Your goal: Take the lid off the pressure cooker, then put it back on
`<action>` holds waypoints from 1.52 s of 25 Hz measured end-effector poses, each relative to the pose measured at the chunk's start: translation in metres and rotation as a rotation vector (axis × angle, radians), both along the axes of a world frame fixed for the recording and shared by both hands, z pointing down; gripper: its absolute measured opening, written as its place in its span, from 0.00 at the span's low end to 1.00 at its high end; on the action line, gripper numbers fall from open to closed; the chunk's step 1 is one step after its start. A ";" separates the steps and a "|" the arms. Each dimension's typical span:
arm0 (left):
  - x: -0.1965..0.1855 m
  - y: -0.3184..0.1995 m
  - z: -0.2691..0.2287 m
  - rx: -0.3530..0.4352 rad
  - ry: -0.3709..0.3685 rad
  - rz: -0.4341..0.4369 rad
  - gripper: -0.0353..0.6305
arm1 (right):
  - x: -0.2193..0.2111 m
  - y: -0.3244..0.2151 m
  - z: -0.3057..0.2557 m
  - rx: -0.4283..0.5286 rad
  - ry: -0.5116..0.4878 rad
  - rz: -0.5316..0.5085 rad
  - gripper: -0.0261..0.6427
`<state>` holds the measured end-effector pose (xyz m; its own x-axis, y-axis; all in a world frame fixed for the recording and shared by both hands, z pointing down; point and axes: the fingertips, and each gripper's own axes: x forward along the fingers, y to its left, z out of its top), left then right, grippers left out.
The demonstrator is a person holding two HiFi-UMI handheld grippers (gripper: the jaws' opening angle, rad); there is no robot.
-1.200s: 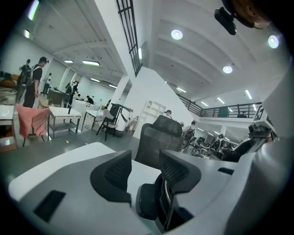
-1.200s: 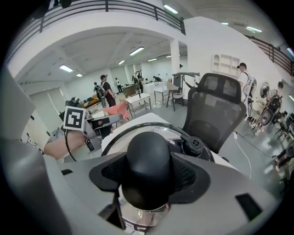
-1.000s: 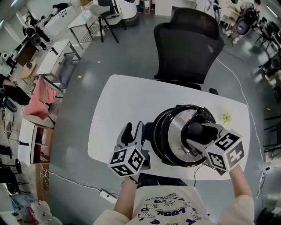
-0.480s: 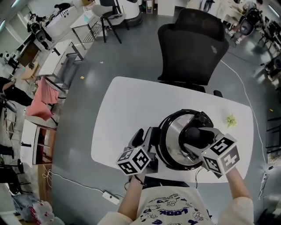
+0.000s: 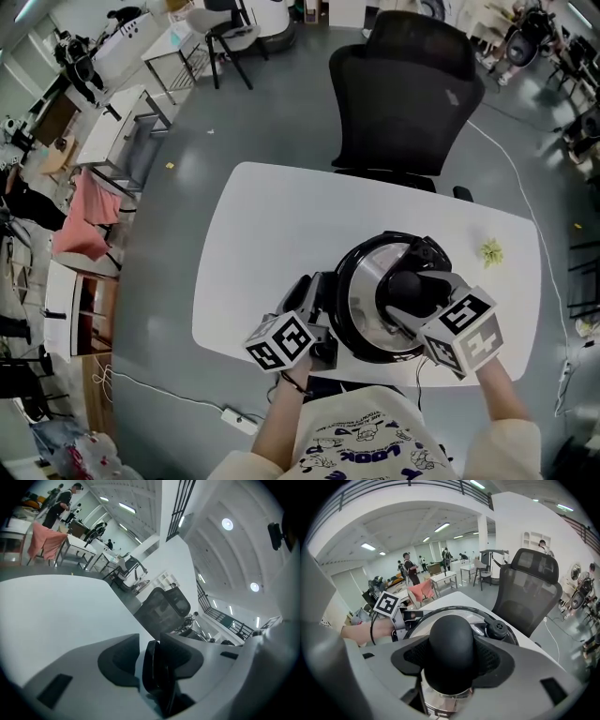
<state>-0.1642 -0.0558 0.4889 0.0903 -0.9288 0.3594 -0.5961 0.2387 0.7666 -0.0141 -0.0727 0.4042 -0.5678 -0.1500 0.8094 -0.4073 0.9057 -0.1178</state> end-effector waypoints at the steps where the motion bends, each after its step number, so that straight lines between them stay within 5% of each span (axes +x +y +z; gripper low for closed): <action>1: 0.000 -0.001 0.000 0.003 0.006 0.000 0.27 | -0.002 0.000 0.000 0.000 -0.001 0.002 0.48; 38: 0.001 -0.002 -0.003 0.004 -0.025 0.028 0.22 | -0.013 0.010 0.017 0.050 0.072 -0.082 0.48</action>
